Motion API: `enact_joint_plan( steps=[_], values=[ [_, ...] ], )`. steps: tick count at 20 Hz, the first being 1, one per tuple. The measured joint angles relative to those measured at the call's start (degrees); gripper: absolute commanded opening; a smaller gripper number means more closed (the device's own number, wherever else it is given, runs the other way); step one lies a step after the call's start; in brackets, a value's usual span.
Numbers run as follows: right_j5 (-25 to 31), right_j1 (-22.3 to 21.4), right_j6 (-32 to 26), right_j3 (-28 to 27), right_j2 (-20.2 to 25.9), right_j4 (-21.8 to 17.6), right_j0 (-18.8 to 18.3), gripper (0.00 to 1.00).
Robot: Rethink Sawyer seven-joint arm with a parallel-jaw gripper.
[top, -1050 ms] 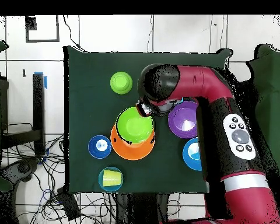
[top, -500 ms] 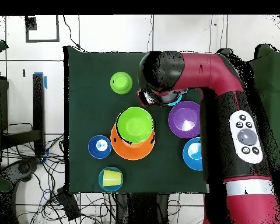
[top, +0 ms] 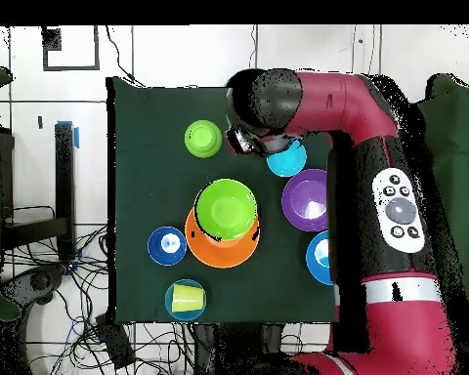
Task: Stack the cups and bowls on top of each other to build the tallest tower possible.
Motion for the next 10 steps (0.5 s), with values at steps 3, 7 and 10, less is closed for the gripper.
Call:
enact_joint_plan(
  steps=[3,7,10],
  values=[
    [-1.3,2.3,0.0,-2.7,0.0,0.0,1.0,1.00],
    [-1.5,5.3,0.0,-5.7,0.0,0.1,1.9,1.00],
    [-1.5,7.7,0.0,-7.9,0.0,0.1,2.3,1.00]
  ],
)
